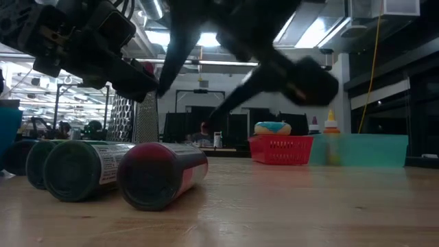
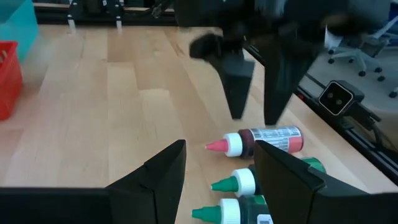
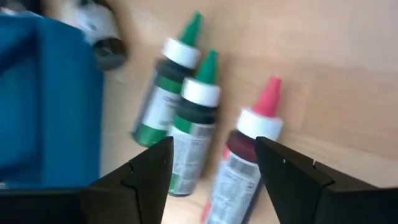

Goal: Pick & Place Food Item
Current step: Put the pink food coloring bottle into the green bin

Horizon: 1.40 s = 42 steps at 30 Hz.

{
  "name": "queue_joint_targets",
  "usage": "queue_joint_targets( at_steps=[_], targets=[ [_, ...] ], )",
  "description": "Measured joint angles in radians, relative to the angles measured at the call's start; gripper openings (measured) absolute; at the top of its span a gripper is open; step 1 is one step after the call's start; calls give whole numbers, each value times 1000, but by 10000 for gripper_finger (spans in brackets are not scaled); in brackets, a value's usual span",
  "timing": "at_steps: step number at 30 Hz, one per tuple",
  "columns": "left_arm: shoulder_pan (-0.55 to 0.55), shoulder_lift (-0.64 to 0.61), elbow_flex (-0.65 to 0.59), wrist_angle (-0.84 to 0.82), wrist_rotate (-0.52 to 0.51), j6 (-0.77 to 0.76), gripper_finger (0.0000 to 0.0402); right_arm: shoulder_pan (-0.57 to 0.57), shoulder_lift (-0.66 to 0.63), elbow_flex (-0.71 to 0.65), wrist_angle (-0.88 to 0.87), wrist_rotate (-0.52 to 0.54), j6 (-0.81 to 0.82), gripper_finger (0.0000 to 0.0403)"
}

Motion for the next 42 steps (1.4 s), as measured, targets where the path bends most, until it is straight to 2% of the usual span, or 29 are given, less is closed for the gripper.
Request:
queue_joint_targets(
  at_steps=[4,26,42],
  targets=[
    [0,0,0,0,0,-1,184,0,39,0,14,-28,12,221],
    [0,0,0,0,2,-2,184,-21,38,0,-24,-13,-31,219],
    [0,0,0,-4,10,-2,184,-37,89,-1,4,-74,-45,219]
  ],
)
